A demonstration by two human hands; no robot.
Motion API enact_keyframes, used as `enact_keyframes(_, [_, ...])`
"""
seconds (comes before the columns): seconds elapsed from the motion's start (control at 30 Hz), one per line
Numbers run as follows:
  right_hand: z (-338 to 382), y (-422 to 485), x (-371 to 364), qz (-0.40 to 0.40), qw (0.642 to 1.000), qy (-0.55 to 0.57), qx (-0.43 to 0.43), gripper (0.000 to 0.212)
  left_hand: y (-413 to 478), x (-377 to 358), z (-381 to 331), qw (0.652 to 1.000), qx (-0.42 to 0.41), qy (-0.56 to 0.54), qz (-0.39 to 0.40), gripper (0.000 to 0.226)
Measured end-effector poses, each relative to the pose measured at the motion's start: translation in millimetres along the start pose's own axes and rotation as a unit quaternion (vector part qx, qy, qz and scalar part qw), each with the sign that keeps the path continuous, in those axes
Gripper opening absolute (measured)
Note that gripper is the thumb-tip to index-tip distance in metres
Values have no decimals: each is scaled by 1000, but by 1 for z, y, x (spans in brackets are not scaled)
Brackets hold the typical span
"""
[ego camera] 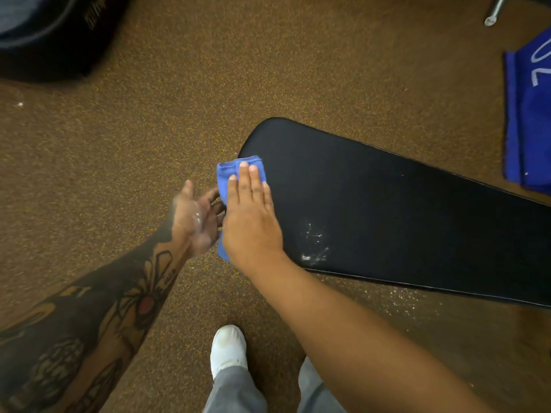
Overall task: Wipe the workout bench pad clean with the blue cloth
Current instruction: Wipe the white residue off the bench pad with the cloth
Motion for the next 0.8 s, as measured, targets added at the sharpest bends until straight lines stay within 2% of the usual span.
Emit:
enact_keyframes(0.07, [4, -19, -7, 6, 996, -37, 80, 62, 2, 3, 7, 998, -3, -6, -63, 71])
enact_keyframes(0.13, [0, -51, -12, 24, 984, -91, 153, 61, 2, 6, 15, 996, 27, 8, -86, 70])
enact_keyframes(0.2, [-9, -62, -12, 25, 979, -122, 162, 62, 1, 8, 18, 995, 46, 21, -85, 71])
enact_keyframes(0.3, [-5, -33, -6, 17, 988, -110, 105, 62, 1, 3, 16, 996, 14, 20, -81, 59])
enact_keyframes(0.4, [5, 4, -2, 18, 999, -27, 20, 60, 3, -2, 15, 996, -30, 22, -81, 55])
enact_keyframes(0.47, [3, 3, -5, 10, 1000, -11, 10, 60, 5, -3, 14, 997, -32, 26, -69, 56])
enact_keyframes(0.63, [-21, -57, -13, -12, 997, -42, 63, 63, 8, -17, 5, 997, -17, 66, -45, 60])
enact_keyframes(0.7, [-39, -56, -11, -32, 998, -43, 33, 59, 12, -26, 5, 994, -31, 95, -34, 55])
enact_keyframes(0.8, [-54, -33, -2, -29, 998, 18, -59, 58, 14, -32, 8, 989, -45, 137, -27, 58])
Point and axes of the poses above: each hand's wrist, its own y-axis towards the middle knuckle, its own x-axis out of the back of the hand, z = x × y, the point moved 2 cm from there along y, towards the middle knuckle, and after that the axes turned 5 degrees about z, right-handed, at the moved point
